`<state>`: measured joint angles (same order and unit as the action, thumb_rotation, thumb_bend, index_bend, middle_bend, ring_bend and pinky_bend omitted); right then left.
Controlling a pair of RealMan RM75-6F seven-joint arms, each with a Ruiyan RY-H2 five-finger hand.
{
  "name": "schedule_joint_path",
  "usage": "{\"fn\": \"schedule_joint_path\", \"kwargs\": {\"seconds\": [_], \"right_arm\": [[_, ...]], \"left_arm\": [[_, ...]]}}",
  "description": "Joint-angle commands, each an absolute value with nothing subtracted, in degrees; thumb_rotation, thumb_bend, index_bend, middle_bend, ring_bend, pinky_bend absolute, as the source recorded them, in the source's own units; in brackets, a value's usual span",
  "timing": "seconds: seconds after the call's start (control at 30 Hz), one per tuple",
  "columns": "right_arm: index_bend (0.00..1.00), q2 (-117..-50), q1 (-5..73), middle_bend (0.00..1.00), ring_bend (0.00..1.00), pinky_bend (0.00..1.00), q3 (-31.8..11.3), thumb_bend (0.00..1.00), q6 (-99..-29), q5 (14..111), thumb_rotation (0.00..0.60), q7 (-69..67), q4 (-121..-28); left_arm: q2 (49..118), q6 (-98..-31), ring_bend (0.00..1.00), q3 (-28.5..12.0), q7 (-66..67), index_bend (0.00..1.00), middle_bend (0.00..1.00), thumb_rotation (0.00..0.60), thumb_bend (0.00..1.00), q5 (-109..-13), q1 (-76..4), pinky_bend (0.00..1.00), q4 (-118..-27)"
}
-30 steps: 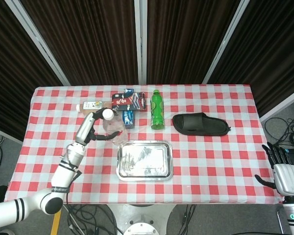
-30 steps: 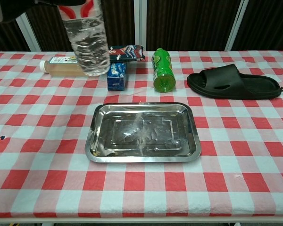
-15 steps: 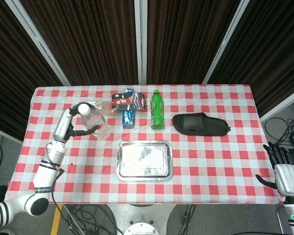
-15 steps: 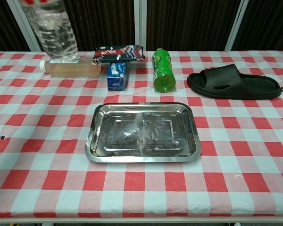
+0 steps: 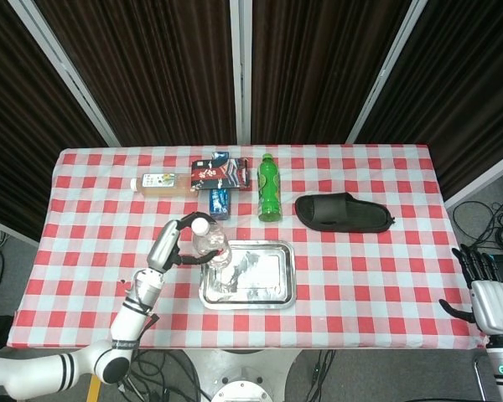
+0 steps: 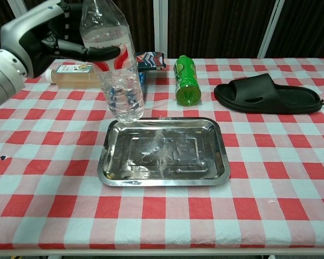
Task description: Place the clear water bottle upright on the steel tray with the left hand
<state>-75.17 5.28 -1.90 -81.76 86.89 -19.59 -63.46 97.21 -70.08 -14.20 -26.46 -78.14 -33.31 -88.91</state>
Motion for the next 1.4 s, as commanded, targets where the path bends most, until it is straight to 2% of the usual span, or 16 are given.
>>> {"fn": "schedule_joint_path", "kwargs": {"seconds": [0.03, 0.73, 1.17, 1.4], "right_arm": [[0.00, -75.07, 5.32, 0.00, 0.00, 0.00, -2.00, 0.09, -81.70, 86.78, 0.600, -19.74, -63.56], [0.00, -75.08, 5.70, 0.00, 0.00, 0.00, -1.54, 0.09, -80.28, 86.79, 0.600, -18.08, -64.16], [0.00, -75.34, 5.74, 0.00, 0.00, 0.00, -1.48, 0.09, -79.75, 86.47, 0.600, -17.13, -63.99], [0.00, -75.39, 5.69, 0.00, 0.00, 0.00, -1.56, 0.09, -79.79, 86.35, 0.600, -17.41, -63.69]], "left_arm": [[100.09, -71.34, 0.49, -12.70, -27.05, 0.58, 0.65, 0.600, 0.32, -79.32, -32.99, 0.49, -86.29], [108.60, -75.36, 0.48, -9.99, -28.67, 0.57, 0.65, 0.600, 0.31, -82.83, -30.80, 0.49, -78.26], [112.33, -77.48, 0.48, -6.46, -30.86, 0.57, 0.64, 0.600, 0.31, -86.02, -28.81, 0.49, -71.26], [112.90, -78.60, 0.45, -5.32, -31.55, 0.52, 0.60, 0.600, 0.25, -88.33, -28.53, 0.46, -69.41]]}}
